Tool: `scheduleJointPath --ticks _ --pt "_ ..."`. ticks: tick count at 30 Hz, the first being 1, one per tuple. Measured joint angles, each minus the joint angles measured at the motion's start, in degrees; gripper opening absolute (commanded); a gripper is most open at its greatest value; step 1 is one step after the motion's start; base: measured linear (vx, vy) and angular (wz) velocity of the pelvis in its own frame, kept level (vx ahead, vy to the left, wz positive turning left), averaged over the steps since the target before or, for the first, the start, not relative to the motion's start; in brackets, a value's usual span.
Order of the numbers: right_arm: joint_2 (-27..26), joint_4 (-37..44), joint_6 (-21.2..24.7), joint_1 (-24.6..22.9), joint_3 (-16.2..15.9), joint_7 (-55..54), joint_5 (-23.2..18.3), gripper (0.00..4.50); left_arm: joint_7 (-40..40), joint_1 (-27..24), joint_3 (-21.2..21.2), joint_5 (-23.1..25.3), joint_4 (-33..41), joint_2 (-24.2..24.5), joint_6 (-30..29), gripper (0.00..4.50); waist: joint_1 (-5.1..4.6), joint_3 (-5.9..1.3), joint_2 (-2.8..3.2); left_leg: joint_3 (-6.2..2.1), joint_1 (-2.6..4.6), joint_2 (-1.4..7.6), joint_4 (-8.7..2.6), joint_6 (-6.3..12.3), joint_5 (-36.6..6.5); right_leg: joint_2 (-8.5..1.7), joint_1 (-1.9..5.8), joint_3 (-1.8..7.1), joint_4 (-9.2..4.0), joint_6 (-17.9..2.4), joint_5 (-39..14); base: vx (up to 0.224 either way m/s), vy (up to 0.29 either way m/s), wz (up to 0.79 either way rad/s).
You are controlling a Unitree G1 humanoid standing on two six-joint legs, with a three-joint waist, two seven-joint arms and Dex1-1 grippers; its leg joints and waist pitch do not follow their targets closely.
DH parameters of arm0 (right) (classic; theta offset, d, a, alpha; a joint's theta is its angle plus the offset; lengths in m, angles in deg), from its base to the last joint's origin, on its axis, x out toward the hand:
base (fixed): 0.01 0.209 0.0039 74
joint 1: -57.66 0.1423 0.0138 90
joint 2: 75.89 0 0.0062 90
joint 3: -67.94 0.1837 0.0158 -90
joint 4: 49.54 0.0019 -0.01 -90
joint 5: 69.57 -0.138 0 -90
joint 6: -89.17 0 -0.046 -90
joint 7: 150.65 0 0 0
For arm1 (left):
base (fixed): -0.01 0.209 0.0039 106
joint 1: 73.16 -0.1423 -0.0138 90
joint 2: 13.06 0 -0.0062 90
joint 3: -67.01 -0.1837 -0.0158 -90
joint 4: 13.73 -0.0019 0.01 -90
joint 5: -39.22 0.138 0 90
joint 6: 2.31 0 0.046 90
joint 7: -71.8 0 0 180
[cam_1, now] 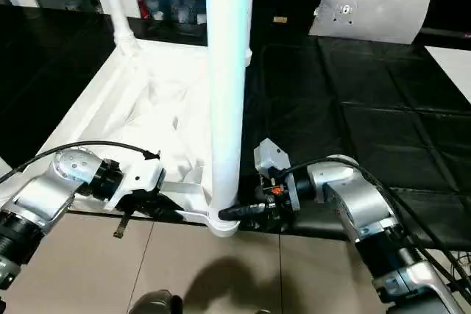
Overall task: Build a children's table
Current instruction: Rotate leg to tighten
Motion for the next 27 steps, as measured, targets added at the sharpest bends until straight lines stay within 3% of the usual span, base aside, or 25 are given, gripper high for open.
scheduleJointPath --ticks 5,9,14,19,22,27 --pt "-0.04 0.19 0.85 -0.16 0.35 -0.13 -0.22 2.01 -0.01 -0.02 0.66 -0.1 -0.05 -1.03 -1.66 0.0 0.01 0.0 0.01 0.0 -0.01 0.0 0.0 0.01 0.01 -0.02 0.0 -0.02 0.01 0.0 0.0 0.0 0.0 0.0" --pt "-1.28 2.69 2.16 -3.01 2.55 -3.81 -0.27 1.99 -1.43 -0.02 1.44 0.03 0.01 -2.16 -4.47 0.0 -0.02 -0.02 0.1 0.11 0.04 -0.03 -0.03 0.05 0.03 -0.15 0.03 -0.05 0.02 0.0 0.0 0.0 0.0 0.0" --pt "-7.1 3.97 2.93 -5.44 6.4 -19.84 2.83 1.97 -9.94 1.05 4.06 1.12 -2.49 -4.66 -8.6 0.0 -1.73 -0.02 0.11 0.18 0.31 -0.03 -0.11 -0.06 0.11 -0.33 0.05 -0.19 0.05 0.08 0.1 0.0 0.0 0.0" --pt "-15.52 5.05 8.55 -5.61 11.21 -38.07 6.35 1.95 -19.56 4.27 6.12 3.7 -7.22 -10.44 -11.96 0.0 -2.85 -0.09 0.24 0.26 0.46 -0.13 -0.33 -0.15 0.16 -0.51 0.09 -0.27 0.04 0.14 0.1 0.0 0.0 0.0" --pt "-23.78 2.41 9.12 -3.46 14.34 -52.07 9.88 1.95 -27.2 6.73 7.69 5.3 -10.88 -14.71 -13.7 0.0 -3.47 -0.16 0.36 0.28 0.46 -0.14 -0.4 -0.2 0.2 -0.52 0.01 -0.27 0.07 0.09 0.13 0.0 0.0 0.0" --pt "-29.64 -3.97 8.03 1.99 16.38 -67.36 13.84 1.95 -37.37 9.55 8.37 7.32 -14.9 -20.58 -14.26 0.0 -3.68 -0.22 0.49 0.33 0.42 -0.26 -0.55 -0.19 0.19 -0.63 0.01 -0.25 -0.1 0.14 0.13 0.0 0.0 0.0"
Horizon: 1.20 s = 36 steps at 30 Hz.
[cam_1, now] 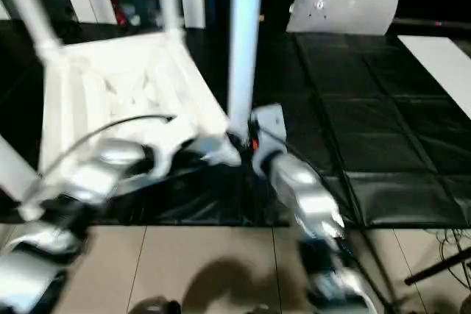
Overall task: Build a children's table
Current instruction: Rotate leg to tighten
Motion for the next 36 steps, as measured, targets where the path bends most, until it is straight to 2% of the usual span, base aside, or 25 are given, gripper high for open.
scheduleJointPath --ticks 1,3,8,12,15,18,22,25,29,33,36 --pt "-1.28 -0.86 -0.86 0.34 0.78 -1.96 0.24 1.95 -0.86 0.4 0.05 0.34 -0.48 -0.57 0.01 0.0 0.05 0.0 0.01 0.01 0.01 0.0 -0.08 0.0 0.0 0.0 0.0 0.0 -0.06 0.01 -0.01 0.0 0.0 0.0" --pt "-1.99 -1.53 -2.42 0.37 1.28 -3.8 0.48 2.64 -1.64 0.77 0.03 1.06 -0.82 -1.27 0.3 0.0 0.12 0.0 0.0 0.01 -0.03 -0.01 -0.21 0.01 0.0 0.01 -0.01 -0.01 -0.2 0.02 -0.01 0.0 0.0 0.0" --pt "-1.87 -1.25 -5.8 -1.42 1.71 -1.53 0.25 3.01 -1.1 0.67 -0.51 1.82 -0.8 -1.08 2.06 0.0 0.21 0.01 0.0 0.01 -0.08 -0.01 -0.33 0.02 -0.01 0.01 -0.02 -0.04 -0.35 0.02 -0.01 0.0 0.0 0.0" --pt "1.8 1.27 -8.2 -5.3 0.89 6.9 -1.49 3.22 1.59 -0.88 -0.59 1.73 0.67 1.01 5.75 0.0 0.16 0.05 -0.06 0.01 -0.19 0.02 -0.41 0.05 -0.02 0.03 -0.08 -0.12 -0.47 0.02 -0.01 0.0 0.0 0.0" --pt "8.8 4.9 -9.69 -8.65 -1.13 17.92 -4.46 3.51 6.9 -2.96 -0.72 1.54 3.13 4.53 9.48 0.0 0.18 0.05 -0.05 0.0 -0.42 0.03 -0.41 0.37 0.12 0.04 -0.28 -0.16 -0.48 0.04 0.0 0.0 0.0 0.0" --pt "13.99 7.86 -8.98 -10.29 -2.23 27.69 -6.99 3.76 12.76 -4.68 -0.65 -0.4 5.03 7.32 11.66 0.0 0.26 0.04 -0.02 -0.01 -0.85 0.1 -0.36 0.53 0.23 0.02 -0.61 -0.33 -0.42 0.05 -0.01 0.0 0.0 0.0" --pt "19.85 10.1 -8.47 -11.31 -3.42 38.77 -8.98 3.76 20.75 -6.35 -0.84 -2.83 7.09 10.27 12.27 0.0 0.74 0.04 -0.03 -0.03 -1.02 0.13 -0.27 0.6 0.27 -0.03 -0.71 -0.47 -0.36 0.04 0.0 0.0 0.0 0.0" --pt "23.42 10.02 -8.49 -10.91 -4.96 45.75 -10.33 3.76 26.49 -6.67 -2.64 -3.59 7.85 12.44 13.84 0.0 1.4 0.08 -0.11 -0.02 -1.06 0.16 -0.16 0.63 0.3 -0.08 -0.65 -0.56 -0.35 0.03 0.01 0.0 0.0 0.0" --pt "25.03 9.69 -9.4 -8.9 -7.24 52.39 -11.09 3.76 31.96 -6.78 -4.26 -3.99 8.79 13.88 15.26 0.0 2.14 0.1 -0.16 -0.01 -1.1 0.16 -0.1 0.68 0.33 -0.24 -0.58 -0.73 -0.33 0.03 0.01 0.0 0.0 0.0" --pt "26.74 8.47 -8.82 -7.09 -8.67 58.59 -11.8 3.39 35.82 -6.37 -5.61 -4.04 9.13 14.11 16.31 0.0 3.14 0.1 -0.2 0.14 -1.15 0.13 -0.07 0.75 0.35 -0.43 -0.54 -0.83 -0.33 0.03 0.01 0.0 0.0 0.0" --pt "27.58 7.7 -7.94 -6.33 -10.63 62.85 -12.19 3.14 37.26 -5.45 -6.38 -3.89 8.97 14.29 16.86 0.0 3.4 0.11 -0.24 0.24 -1.2 0.12 -0.04 0.93 0.42 -0.53 -0.56 -0.88 -0.3 0.03 0.01 0.0 0.0 0.0"
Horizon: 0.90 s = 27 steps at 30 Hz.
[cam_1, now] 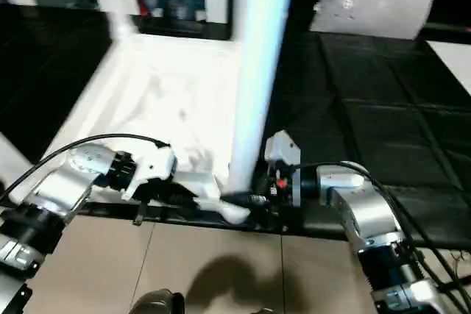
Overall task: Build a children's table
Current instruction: Rotate leg to tighten
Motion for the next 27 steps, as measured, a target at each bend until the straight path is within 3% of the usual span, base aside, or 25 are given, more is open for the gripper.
scheduleJointPath --ticks 12,23,27 --pt "1.32 -3.55 0.17 3.27 -1.62 5.29 0.07 2.18 1.56 0.2 -0.35 -0.05 -0.32 0.32 1.02 0.0 0.0 0.02 -0.07 0.37 -0.2 0.01 0.08 0.21 0.05 -0.21 -0.19 -0.06 0.12 0.0 0.0 0.0 0.0 0.0" --pt "1.05 -2.11 2.66 2.76 -1.17 4.86 -0.02 2.06 1.17 -0.35 0.23 -1.08 0.09 0.27 -1.05 0.0 0.01 0.04 -0.11 0.45 -0.21 0.03 0.08 0.23 0.04 -0.24 -0.21 -0.06 0.12 0.0 0.0 0.0 0.0 0.0" --pt "-1.54 1.52 5.41 -1.1 1.67 -2.51 -0.58 2.06 -2.18 -0.64 1.78 -0.98 0.3 -1.58 -4.91 0.0 -0.08 0.07 -0.16 0.53 -0.12 0.04 0.08 0.12 0.0 -0.29 -0.19 -0.05 0.21 0.03 0.02 0.0 0.0 0.0"
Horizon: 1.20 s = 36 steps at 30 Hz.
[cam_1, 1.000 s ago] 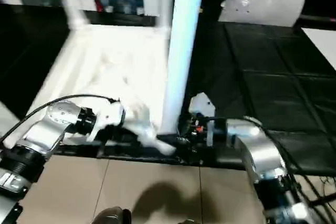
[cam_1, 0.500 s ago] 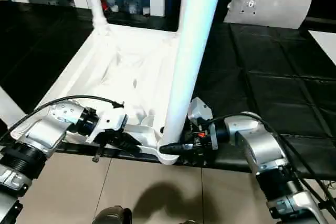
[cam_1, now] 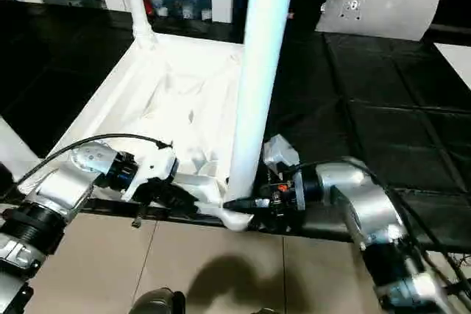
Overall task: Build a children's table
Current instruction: Rotate leg to tighten
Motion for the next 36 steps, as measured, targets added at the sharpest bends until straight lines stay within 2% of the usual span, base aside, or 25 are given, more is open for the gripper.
scheduleJointPath --ticks 2,7,12,15,16,18,23,26,31,33,36 --pt "-3.24 0.78 0.97 -1.02 2.18 -7.83 1.49 2.06 -4.19 0.36 1.46 0.87 -0.74 -1.18 -2.86 0.0 -0.47 0.04 -0.05 0.05 0.19 0.0 -0.03 -0.12 0.08 -0.02 0.04 0.04 0.08 0.02 0.06 0.0 0.0 0.0" --pt "-14.27 -1.27 2.87 0.51 7.99 -31.19 6.79 2.04 -16.89 2.56 4.56 2.27 -3.71 -6.8 -9.74 0.0 -3.68 0.22 -0.15 0.07 0.5 0.05 -0.11 -0.26 0.16 -0.13 -0.09 0.01 -0.03 0.23 -0.04 -0.012 0.003 -0.04" --pt "-21.56 -5.77 3.57 5.25 10.91 -48.01 10.33 2.02 -27.31 5.62 6.35 3.16 -7.01 -12.11 -14.33 0.0 -4.7 0.32 -0.04 0.1 0.5 0.02 -0.25 -0.27 0.16 -0.13 -0.17 0.03 -0.25 0.28 0.32 0.0 0.0 0.0" --pt "-25.4 -9.57 2.93 8.77 12.79 -56.57 13.04 2.02 -32.76 7.57 7.53 3.85 -9.09 -15.23 -16.34 0.0 -4.93 0.32 0.0 0.14 0.47 0.02 -0.39 -0.27 0.16 -0.13 -0.15 0.03 -0.51 0.1 0.8 0.0 0.0 0.0" --pt "-26.22 -10.64 2.7 9.72 13.33 -58.16 13.61 2.37 -33.91 7.88 7.66 4.01 -9.41 -15.74 -16.48 0.0 -4.98 0.32 0.0 0.16 0.47 0.02 -0.51 -0.27 0.16 -0.12 -0.15 0.02 -0.65 0.09 0.83 0.0 0.0 0.0" --pt "-27.07 -11.68 1.22 10.17 13.63 -59.23 14.01 2.71 -34.49 8.07 7.99 4.15 -9.38 -15.92 -16.6 0.0 -4.99 0.31 0.0 0.21 0.46 -0.01 -0.71 -0.27 0.14 -0.12 -0.15 0.03 -0.82 0.12 0.83 0.0 0.0 0.0" --pt "-27.89 -12.21 -1.37 9.57 13.13 -57.98 13.95 3.16 -34.86 8.14 7.58 4.63 -8.1 -14.3 -16.6 0.0 -5.46 0.34 -0.07 0.26 0.33 0.04 -1.03 0.0 0.3 -0.05 -0.36 0.0 -0.98 0.13 0.82 0.0 0.0 0.0" --pt "-26.36 -11.18 -2.84 7.79 12.1 -53.62 13.39 3.28 -33.28 7.57 6.94 5.0 -6.85 -12.44 -16.17 0.0 -5.65 0.35 -0.08 0.26 0.32 0.1 -1.06 0.01 0.31 0.0 -0.39 -0.01 -1.01 0.12 0.81 0.0 0.0 0.0" --pt "-21.19 -7.48 -3.0 4.34 10.68 -43.21 9.92 3.68 -28.02 5.41 6.25 4.87 -4.58 -8.95 -12.98 0.0 -5.49 0.41 0.02 0.26 0.3 0.1 -1.07 -0.18 0.19 0.01 -0.38 -0.02 -1.07 0.12 0.81 0.0 0.0 0.0" --pt "-17.35 -5.16 -3.01 2.17 8.86 -36.06 8.29 3.94 -24.5 4.33 5.57 4.48 -3.96 -6.38 -9.91 0.0 -5.18 0.43 0.04 0.26 0.29 0.1 -1.08 -0.21 0.16 0.01 -0.36 -0.02 -1.1 0.12 0.81 0.0 0.0 0.0" --pt "-12.62 -3.42 -3.76 1.01 6.7 -28.52 7.96 4.18 -19.92 3.14 4.81 4.04 -3.24 -3.51 -6.99 0.0 -4.74 0.43 0.04 0.26 0.3 0.11 -1.08 -0.22 0.17 0.01 -0.36 -0.03 -1.08 0.12 0.81 0.0 0.0 0.0"
